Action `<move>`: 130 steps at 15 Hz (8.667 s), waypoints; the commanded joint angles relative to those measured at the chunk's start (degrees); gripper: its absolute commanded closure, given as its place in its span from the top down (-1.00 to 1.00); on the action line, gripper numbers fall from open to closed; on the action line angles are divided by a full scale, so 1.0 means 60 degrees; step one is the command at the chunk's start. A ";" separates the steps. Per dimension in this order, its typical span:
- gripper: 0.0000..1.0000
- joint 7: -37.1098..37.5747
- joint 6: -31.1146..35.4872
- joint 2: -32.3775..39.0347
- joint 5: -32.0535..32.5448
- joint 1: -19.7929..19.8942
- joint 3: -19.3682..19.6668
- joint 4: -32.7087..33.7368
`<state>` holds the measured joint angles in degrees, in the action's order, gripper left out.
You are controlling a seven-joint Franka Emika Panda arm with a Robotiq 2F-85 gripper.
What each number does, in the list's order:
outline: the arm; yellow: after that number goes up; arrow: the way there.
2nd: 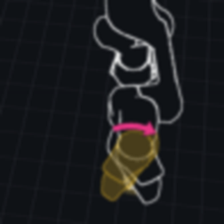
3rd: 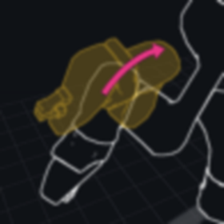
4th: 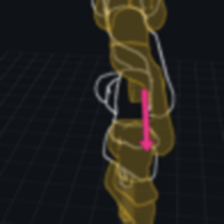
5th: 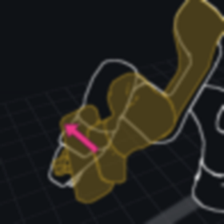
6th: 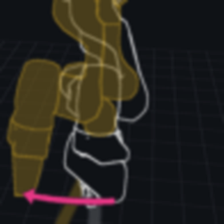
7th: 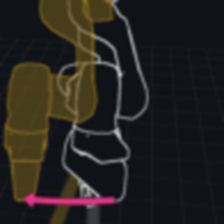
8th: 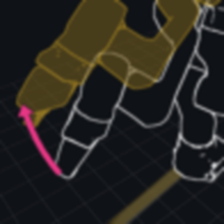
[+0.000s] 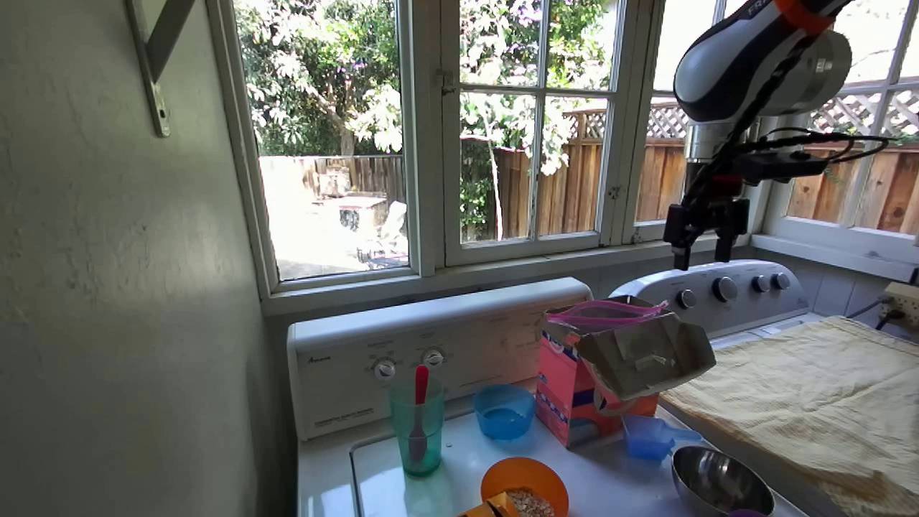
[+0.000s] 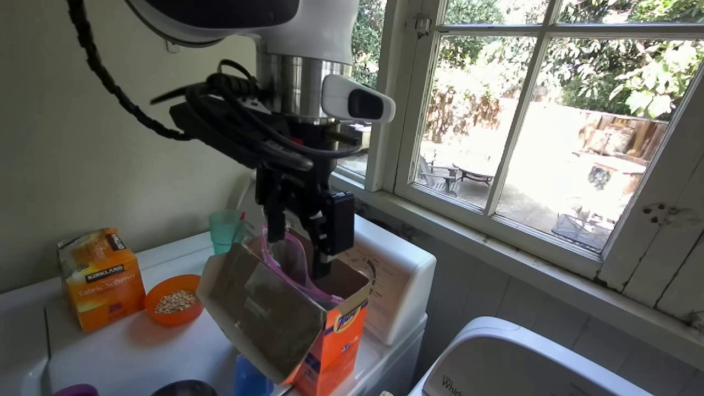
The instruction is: Partially open the window
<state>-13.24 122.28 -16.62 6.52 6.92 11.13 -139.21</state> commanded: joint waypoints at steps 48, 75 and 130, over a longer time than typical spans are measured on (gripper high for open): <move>1.00 0.2261 0.5299 0.5096 -0.0936 -0.1438 -0.1852 0.9151; 1.00 0.3094 0.6012 0.7842 -0.0988 -0.1857 -0.1830 1.2942; -1.00 0.2479 0.5955 0.9097 -0.0875 -0.1966 -0.1953 1.4508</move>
<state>2.93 158.53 36.15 1.11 -4.74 0.02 -54.56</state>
